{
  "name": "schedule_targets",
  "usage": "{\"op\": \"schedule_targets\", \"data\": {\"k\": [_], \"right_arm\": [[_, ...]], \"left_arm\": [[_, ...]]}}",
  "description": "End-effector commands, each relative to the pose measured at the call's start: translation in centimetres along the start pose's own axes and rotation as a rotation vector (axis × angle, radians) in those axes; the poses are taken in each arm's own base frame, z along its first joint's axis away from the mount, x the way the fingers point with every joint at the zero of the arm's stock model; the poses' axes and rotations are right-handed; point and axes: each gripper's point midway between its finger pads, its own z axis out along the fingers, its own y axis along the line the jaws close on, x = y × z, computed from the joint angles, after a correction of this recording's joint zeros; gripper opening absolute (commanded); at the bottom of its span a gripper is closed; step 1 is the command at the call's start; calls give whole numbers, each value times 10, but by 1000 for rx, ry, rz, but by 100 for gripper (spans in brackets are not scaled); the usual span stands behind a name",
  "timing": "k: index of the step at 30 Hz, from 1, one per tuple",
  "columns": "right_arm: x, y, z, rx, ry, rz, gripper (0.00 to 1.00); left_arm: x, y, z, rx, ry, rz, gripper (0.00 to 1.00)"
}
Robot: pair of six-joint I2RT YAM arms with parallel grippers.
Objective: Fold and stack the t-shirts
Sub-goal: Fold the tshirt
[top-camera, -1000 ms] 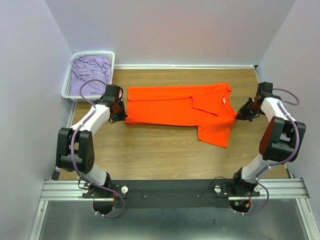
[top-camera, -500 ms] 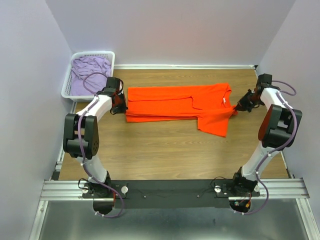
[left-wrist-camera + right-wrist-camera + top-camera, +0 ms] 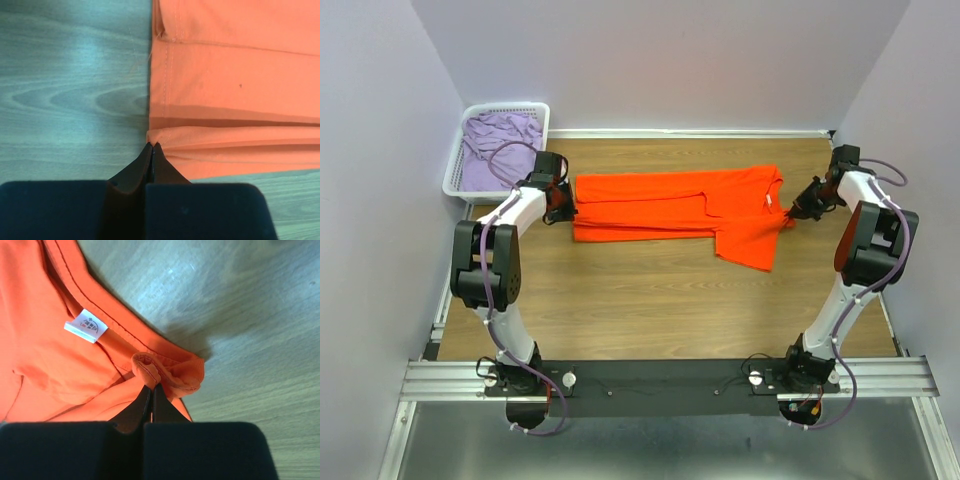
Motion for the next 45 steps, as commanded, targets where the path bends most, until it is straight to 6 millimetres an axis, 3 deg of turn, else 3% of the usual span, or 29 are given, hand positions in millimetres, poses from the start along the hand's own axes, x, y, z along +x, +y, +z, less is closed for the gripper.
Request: {"op": "schedule_targets", "data": {"k": [1, 8, 11, 13, 14, 15, 19, 21, 25, 26, 27, 30, 32, 33, 36, 39, 45], "right_arm": [[-15, -1, 3, 28, -37, -9, 2], [-16, 0, 15, 24, -23, -8, 5], [-18, -1, 18, 30, -33, -17, 14], [-20, 2, 16, 22, -41, -35, 21], [-22, 4, 15, 19, -48, -44, 29], [-24, 6, 12, 19, -60, -61, 34], [-29, 23, -14, 28, -143, -138, 56], [-28, 25, -24, 61, -184, -174, 61], [-11, 33, -49, 117, -262, -266, 67], [6, 31, -46, 139, -245, -292, 67], [8, 34, -60, 140, -281, -306, 67], [41, 32, -66, 172, -290, -367, 67], [64, 39, -65, 159, -276, -412, 67], [83, 35, -59, 155, -241, -420, 67], [111, 22, -47, 175, -183, -425, 67], [133, 13, -35, 195, -143, -434, 65], [149, 15, -17, 201, -121, -447, 63]], "left_arm": [[-15, 8, 8, -29, -43, 1, 0], [-14, 8, 22, -25, -45, -8, 0], [-10, 9, 29, -23, -30, -1, 1], [-10, 9, 28, -22, -34, -1, 11], [-11, 9, 27, -24, -41, -4, 17], [-15, 9, 23, -29, -57, -3, 28], [-22, 9, 8, -36, -89, 2, 49], [-26, 15, -1, -70, -108, 7, 59], [-27, 16, -18, -78, -136, 11, 73], [-23, 18, -21, -84, -133, 10, 76], [-26, 18, -30, -90, -154, 8, 80], [-24, 25, -49, -119, -198, 3, 87], [-18, 30, -56, -134, -217, 1, 88], [-22, 31, -68, -139, -257, 1, 88], [-21, 32, -85, -126, -334, 0, 87], [-16, 32, -95, -104, -380, 23, 85], [6, 32, -89, -66, -376, 36, 84]]}}
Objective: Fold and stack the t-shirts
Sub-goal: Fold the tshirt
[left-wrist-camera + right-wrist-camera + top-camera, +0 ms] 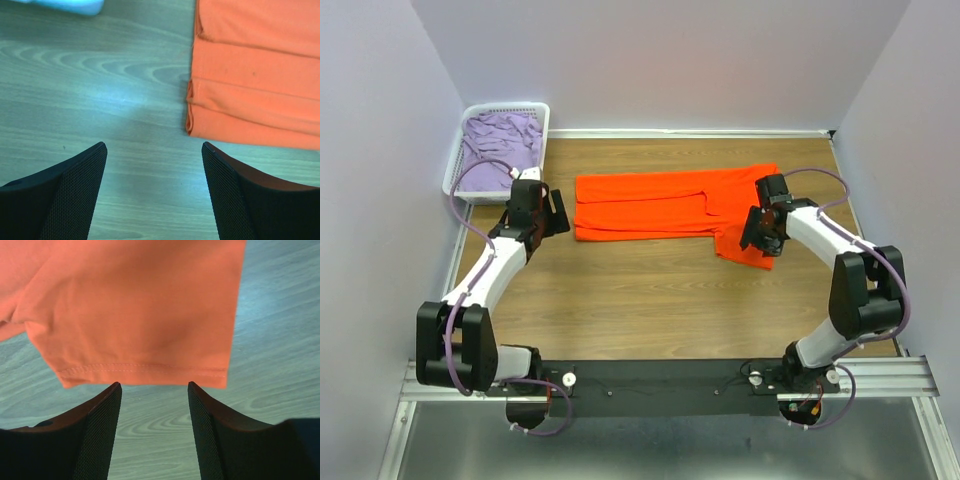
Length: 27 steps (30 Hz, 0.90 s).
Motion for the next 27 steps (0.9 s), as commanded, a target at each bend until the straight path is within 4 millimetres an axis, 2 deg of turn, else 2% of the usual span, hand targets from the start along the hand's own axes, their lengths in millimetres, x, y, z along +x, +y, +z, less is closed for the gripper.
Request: {"op": "schedule_targets", "data": {"k": [1, 6, 10, 13, 15, 18, 19, 20, 22, 23, 27], "right_arm": [[-3, 6, 11, 26, -29, 22, 63], [-1, 16, 20, 45, -26, -9, 62], [10, 14, 33, 81, 7, -12, 61], [20, 9, 41, 110, 28, -20, 56], [22, 6, 44, 123, 32, -26, 47], [22, 2, 45, 142, 26, -34, 28], [18, 4, 44, 137, 19, -37, 24], [14, 5, 41, 132, 7, -35, 15], [5, 8, 36, 123, -16, -44, 7], [-8, 14, 31, 113, -48, -47, 1], [-44, 30, 14, 83, -120, -57, 1]], "left_arm": [[2, -1, 0, 21, -50, 10, 84], [15, -1, 4, 27, -46, 20, 83], [16, -1, 4, 30, -62, 15, 83], [16, 1, 4, 20, -72, 15, 82], [18, 2, 5, 19, -68, 19, 82], [18, 1, 5, 21, -71, 19, 82], [17, 1, 4, 21, -72, 18, 82], [17, 1, 4, 22, -73, 18, 82], [16, 0, 3, 26, -77, 20, 82], [16, 1, 3, 24, -75, 20, 82], [16, 0, 2, 28, -73, 19, 82]]}}
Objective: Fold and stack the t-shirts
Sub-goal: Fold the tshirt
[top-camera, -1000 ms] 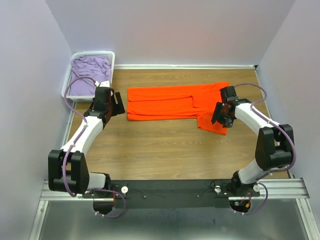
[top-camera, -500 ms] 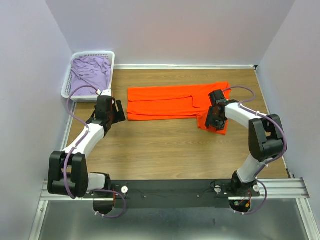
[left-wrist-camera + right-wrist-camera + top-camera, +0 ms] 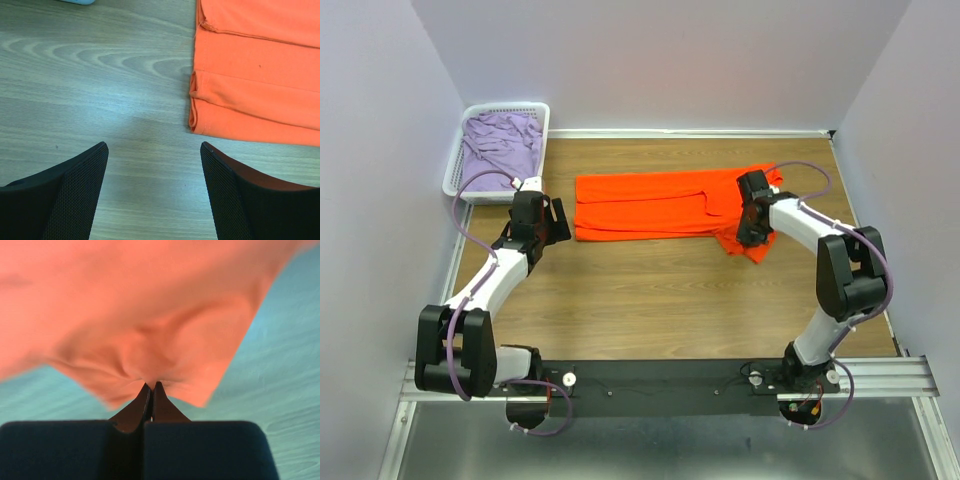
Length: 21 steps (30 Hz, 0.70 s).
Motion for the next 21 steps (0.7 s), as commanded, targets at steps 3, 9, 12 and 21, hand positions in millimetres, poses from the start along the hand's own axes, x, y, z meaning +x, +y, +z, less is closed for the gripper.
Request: {"op": "schedule_targets", "data": {"k": [3, 9, 12, 21], "right_arm": [[-69, 23, -21, -11, -141, -16, 1], [-109, 42, -15, -13, -187, -30, 1], [-132, 50, -6, -16, -207, -24, 0], [-180, 60, 17, -31, -244, -1, 1]], "left_arm": [[-9, -2, -5, 8, -43, 11, 82], [-8, -2, -6, 8, -38, 13, 82], [-7, -2, -8, 12, -39, 13, 82], [-3, -6, -15, 35, -21, 0, 82]]}}
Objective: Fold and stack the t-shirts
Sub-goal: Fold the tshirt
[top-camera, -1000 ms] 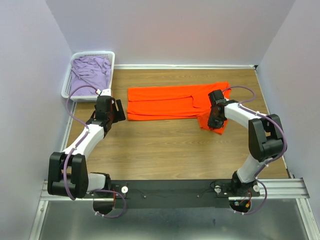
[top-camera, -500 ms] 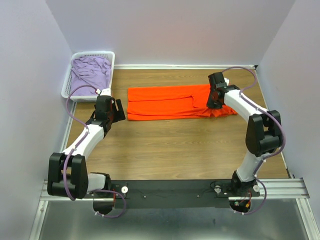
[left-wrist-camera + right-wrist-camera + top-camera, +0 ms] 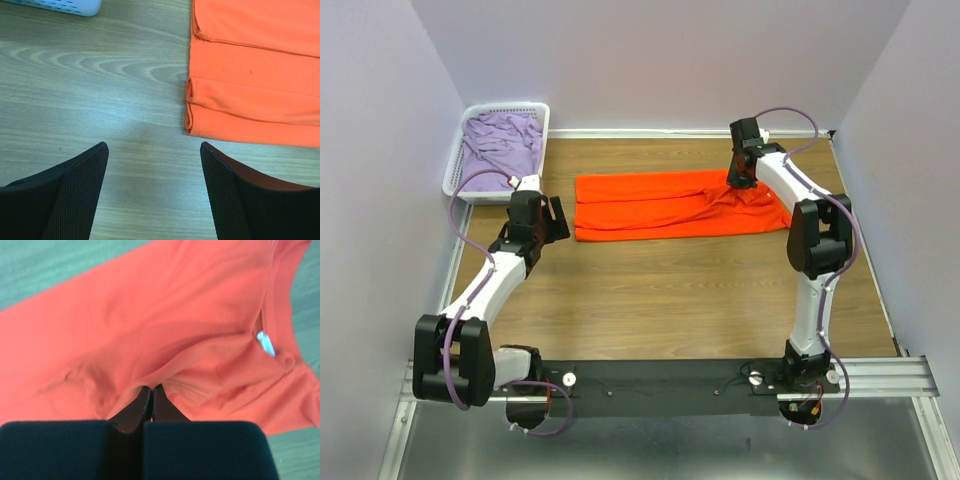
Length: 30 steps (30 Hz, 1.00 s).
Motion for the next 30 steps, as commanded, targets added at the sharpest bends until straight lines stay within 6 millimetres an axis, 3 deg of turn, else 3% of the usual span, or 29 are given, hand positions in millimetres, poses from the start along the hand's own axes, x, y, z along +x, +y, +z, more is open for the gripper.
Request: {"op": "schedule_targets", "data": {"k": [1, 10, 14, 17, 19, 20, 23, 26, 29, 30], "right_arm": [[-17, -5, 12, 18, -16, 7, 1], [-23, -6, 33, 7, 0, 60, 2], [-19, -7, 39, 8, 15, 67, 22], [-18, -9, 38, 15, 12, 59, 23], [-21, -12, 35, 22, 3, 48, 26], [-22, -12, 33, 19, 1, 43, 35], [-34, -14, 20, 14, -32, 37, 52], [-47, -22, 2, 26, -74, 30, 61], [-40, -44, -3, 31, -48, 61, 66], [-47, -57, -13, 22, -61, 99, 66]], "left_arm": [[8, -4, -8, 26, 18, 0, 82], [18, -10, -8, 58, 52, -5, 82], [22, -18, -6, 92, 81, -3, 80], [23, -26, -4, 110, 95, -4, 80], [21, -34, -2, 124, 99, 0, 80], [21, -37, -1, 128, 102, 1, 79], [18, -56, 1, 182, 117, 10, 79], [10, -72, 8, 211, 122, 12, 79], [8, -88, 19, 238, 145, 15, 78], [8, -95, 25, 246, 152, 14, 76]]}}
